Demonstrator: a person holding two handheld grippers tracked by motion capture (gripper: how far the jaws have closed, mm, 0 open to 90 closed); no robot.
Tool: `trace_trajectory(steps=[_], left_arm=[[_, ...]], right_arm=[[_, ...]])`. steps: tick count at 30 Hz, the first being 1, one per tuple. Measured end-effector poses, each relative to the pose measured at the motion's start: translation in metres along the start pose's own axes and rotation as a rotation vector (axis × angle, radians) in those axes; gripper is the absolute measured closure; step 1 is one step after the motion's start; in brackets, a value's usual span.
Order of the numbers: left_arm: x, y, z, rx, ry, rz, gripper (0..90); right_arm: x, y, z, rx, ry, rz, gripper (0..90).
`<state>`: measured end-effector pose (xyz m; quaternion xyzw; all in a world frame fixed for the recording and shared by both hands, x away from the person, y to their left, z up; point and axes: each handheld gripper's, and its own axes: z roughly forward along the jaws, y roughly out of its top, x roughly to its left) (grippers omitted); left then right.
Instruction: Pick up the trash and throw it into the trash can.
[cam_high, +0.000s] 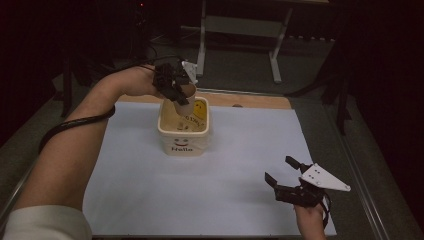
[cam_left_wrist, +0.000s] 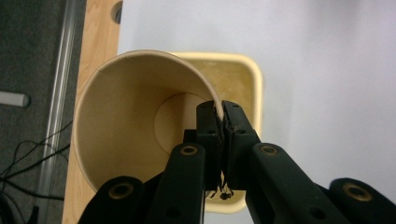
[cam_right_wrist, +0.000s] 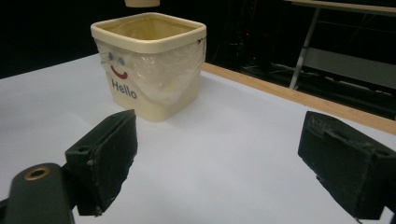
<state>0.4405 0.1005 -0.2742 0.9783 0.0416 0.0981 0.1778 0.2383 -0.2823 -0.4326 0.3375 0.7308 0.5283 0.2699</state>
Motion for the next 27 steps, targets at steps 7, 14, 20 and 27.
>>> trace_trajectory(steps=[7, 14, 20, 27], left_arm=[[0.009, -0.004, 0.008, -0.005, 0.01, -0.007, 88.0], [0.014, -0.005, 0.019, 0.013, -0.001, -0.013, 87.5], [0.016, -0.006, 0.02, -0.024, -0.019, -0.089, 72.1], [0.012, -0.005, 0.008, -0.048, 0.0, -0.124, 62.2]], right_arm=[[0.0, -0.001, 0.001, 0.005, 0.005, 0.002, 11.9], [0.0, -0.001, 0.001, 0.008, 0.005, -0.001, 11.9], [0.0, -0.001, 0.001, 0.008, 0.008, 0.005, 11.9], [0.0, 0.0, 0.002, 0.008, 0.009, 0.004, 11.9]])
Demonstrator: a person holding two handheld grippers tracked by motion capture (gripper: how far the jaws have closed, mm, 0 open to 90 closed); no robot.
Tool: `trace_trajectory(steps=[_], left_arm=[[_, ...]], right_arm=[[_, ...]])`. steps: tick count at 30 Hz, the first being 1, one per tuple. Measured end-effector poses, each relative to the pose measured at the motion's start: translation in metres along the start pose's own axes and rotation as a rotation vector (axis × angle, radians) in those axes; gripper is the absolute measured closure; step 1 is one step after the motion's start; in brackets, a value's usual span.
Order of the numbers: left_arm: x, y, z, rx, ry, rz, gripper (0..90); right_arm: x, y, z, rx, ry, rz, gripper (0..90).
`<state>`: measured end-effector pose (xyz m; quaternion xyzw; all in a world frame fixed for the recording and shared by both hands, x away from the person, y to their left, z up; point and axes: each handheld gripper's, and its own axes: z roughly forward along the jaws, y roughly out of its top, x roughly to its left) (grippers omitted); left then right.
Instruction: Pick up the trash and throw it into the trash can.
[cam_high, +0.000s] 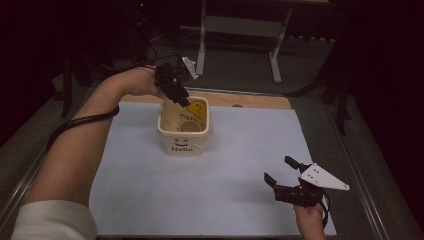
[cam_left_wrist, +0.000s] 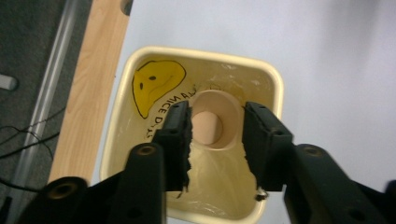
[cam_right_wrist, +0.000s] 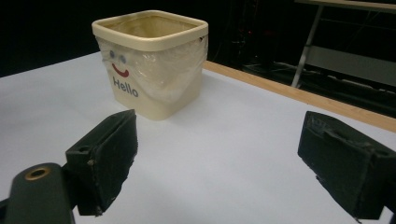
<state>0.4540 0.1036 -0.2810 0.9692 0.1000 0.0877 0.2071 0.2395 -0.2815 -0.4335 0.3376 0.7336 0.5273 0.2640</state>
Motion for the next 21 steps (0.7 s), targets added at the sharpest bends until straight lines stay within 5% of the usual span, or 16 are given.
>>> trace_trajectory(steps=[16, 21], left_arm=[[-0.018, -0.01, -0.021, -0.025, 0.006, -0.009, 61.4], [-0.021, -0.016, -0.023, -0.025, -0.004, -0.044, 48.7]], right_arm=[[0.001, 0.001, 0.001, -0.001, 0.002, 0.006, 11.9], [0.0, 0.0, 0.001, 0.0, 0.001, 0.006, 11.9]])
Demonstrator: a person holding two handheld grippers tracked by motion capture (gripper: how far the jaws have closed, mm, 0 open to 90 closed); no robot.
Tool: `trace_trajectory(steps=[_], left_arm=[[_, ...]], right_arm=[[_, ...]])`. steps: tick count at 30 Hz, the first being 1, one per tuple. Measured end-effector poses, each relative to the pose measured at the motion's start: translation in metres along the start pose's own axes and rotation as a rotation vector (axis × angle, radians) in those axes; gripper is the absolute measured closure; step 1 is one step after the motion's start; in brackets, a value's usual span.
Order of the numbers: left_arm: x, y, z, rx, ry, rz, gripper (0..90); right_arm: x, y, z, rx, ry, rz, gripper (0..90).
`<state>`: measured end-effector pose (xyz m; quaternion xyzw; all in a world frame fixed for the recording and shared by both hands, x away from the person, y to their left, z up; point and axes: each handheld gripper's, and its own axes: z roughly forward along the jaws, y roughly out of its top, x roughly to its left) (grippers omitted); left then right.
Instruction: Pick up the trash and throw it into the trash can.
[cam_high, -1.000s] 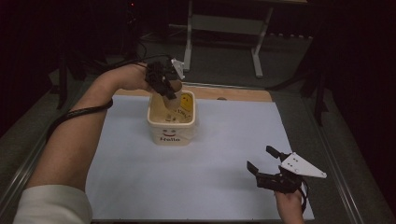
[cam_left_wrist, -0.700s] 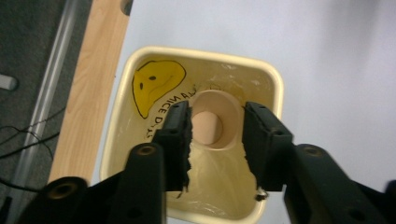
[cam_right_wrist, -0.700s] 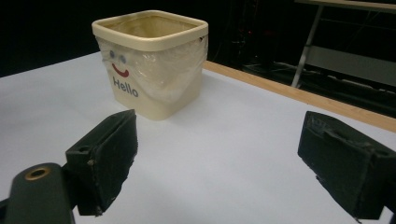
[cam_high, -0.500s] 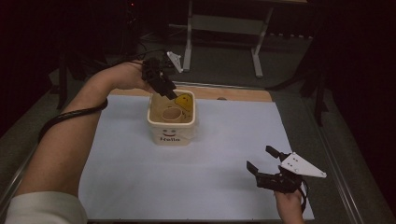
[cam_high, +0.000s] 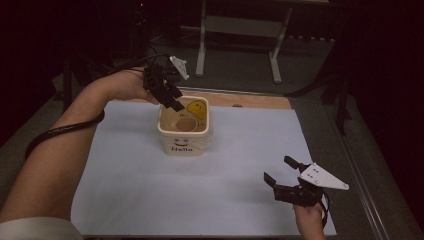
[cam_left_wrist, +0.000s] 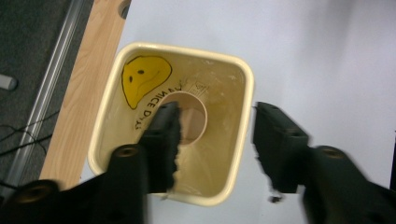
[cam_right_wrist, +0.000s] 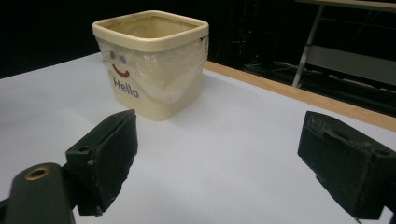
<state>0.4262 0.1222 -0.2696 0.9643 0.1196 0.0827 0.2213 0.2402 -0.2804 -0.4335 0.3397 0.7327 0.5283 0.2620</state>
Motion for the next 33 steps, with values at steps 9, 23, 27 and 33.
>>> trace_trajectory(steps=[9, 23, 27, 33], left_arm=[[-0.012, -0.017, -0.011, -0.058, 0.023, -0.059, 24.7], [-0.039, -0.053, -0.015, -0.069, 0.026, -0.117, 1.8], [-0.046, -0.066, -0.012, -0.101, 0.002, -0.15, 1.3], [-0.057, -0.086, -0.007, -0.167, 0.023, -0.174, 1.4]], right_arm=[[0.0, 0.001, -0.001, -0.002, 0.0, -0.002, 11.9], [0.002, 0.002, 0.001, -0.004, 0.009, -0.006, 11.9], [0.003, 0.003, 0.001, -0.006, 0.009, -0.009, 11.9], [0.003, 0.002, 0.001, -0.003, 0.008, -0.007, 11.9]])
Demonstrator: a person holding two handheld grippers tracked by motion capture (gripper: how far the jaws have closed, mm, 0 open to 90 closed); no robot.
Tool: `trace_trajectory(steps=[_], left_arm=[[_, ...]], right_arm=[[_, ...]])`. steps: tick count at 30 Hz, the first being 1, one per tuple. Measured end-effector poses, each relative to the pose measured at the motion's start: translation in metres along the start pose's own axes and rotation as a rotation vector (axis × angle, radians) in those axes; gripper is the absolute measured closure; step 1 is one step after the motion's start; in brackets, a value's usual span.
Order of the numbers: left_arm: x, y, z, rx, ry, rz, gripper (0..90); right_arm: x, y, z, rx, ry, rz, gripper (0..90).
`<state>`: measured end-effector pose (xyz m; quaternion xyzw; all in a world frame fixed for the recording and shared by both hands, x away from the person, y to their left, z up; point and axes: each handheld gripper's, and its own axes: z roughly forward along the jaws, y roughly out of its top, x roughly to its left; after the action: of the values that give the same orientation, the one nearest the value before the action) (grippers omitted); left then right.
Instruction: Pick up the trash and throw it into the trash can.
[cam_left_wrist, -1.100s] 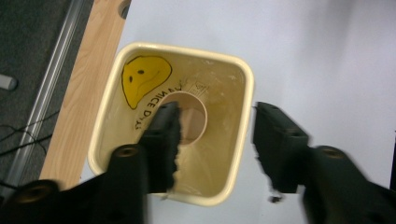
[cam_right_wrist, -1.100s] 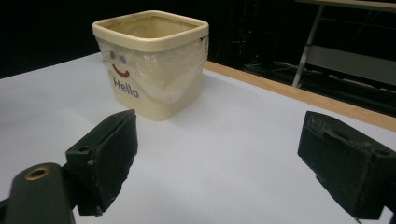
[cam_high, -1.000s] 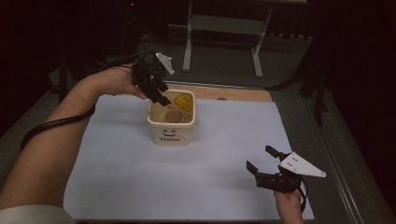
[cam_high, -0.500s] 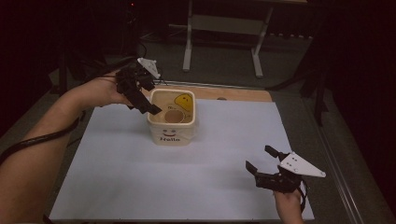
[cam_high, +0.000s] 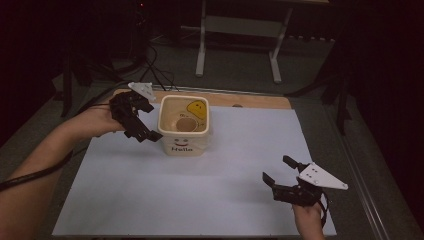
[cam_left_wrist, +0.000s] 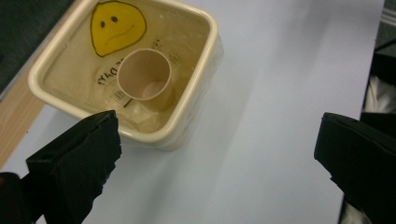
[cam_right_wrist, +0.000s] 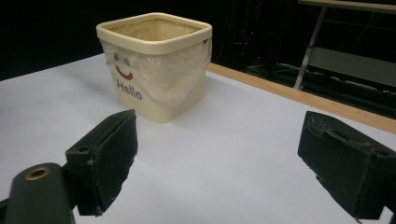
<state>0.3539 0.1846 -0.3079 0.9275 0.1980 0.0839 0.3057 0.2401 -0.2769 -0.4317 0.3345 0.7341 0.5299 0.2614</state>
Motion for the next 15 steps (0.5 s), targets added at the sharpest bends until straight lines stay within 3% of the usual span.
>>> trace_trajectory(steps=[6, 15], left_arm=[[-0.012, -0.016, 0.001, -0.043, -0.017, 0.017, 1.4], [-0.035, -0.041, 0.006, -0.101, -0.029, 0.001, 1.4]], right_arm=[[0.001, 0.0, 0.001, 0.002, 0.002, 0.002, 11.9], [0.001, 0.0, 0.002, 0.004, 0.003, -0.004, 11.9]])
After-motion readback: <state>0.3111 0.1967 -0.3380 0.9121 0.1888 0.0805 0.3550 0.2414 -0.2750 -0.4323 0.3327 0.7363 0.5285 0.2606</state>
